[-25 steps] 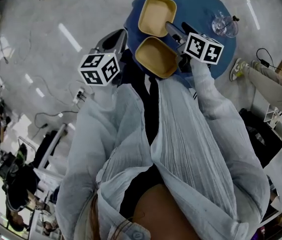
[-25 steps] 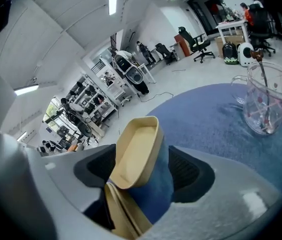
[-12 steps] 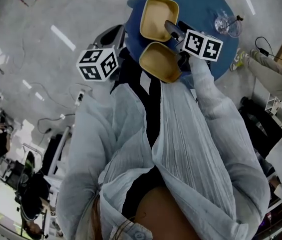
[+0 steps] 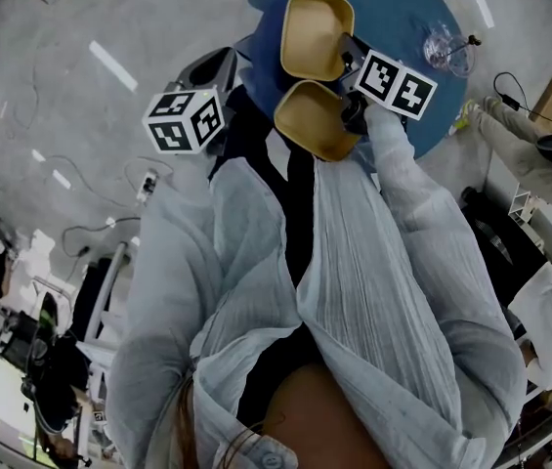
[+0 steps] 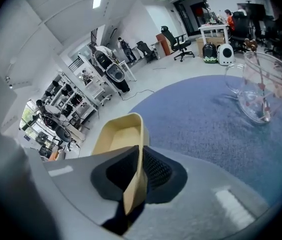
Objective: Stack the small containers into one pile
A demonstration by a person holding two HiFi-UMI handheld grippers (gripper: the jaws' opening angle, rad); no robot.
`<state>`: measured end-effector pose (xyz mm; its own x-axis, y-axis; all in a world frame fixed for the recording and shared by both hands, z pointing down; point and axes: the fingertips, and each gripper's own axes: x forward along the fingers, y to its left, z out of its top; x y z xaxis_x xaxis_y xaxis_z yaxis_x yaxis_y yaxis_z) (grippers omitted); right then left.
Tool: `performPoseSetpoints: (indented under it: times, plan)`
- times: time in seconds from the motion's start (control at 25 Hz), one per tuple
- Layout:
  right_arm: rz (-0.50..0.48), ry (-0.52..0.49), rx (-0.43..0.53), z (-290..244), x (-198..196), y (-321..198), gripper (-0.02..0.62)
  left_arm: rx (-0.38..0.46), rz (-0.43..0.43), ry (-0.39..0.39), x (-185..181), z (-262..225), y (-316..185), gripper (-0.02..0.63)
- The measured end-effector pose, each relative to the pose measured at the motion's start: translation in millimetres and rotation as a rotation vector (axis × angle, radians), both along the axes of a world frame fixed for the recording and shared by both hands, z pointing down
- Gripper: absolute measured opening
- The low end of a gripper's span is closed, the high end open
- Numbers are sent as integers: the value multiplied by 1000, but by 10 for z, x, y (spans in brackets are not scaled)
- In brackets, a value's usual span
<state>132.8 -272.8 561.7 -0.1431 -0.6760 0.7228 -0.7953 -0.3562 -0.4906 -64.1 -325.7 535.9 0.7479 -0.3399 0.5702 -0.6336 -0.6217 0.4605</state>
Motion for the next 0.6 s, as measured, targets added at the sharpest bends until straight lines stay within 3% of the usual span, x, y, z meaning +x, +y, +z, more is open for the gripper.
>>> performPoseSetpoints:
  times: [0.6]
  plan:
    - [14, -12, 67, -115, 79, -67, 20, 19, -41, -15, -81, -69, 51, 9]
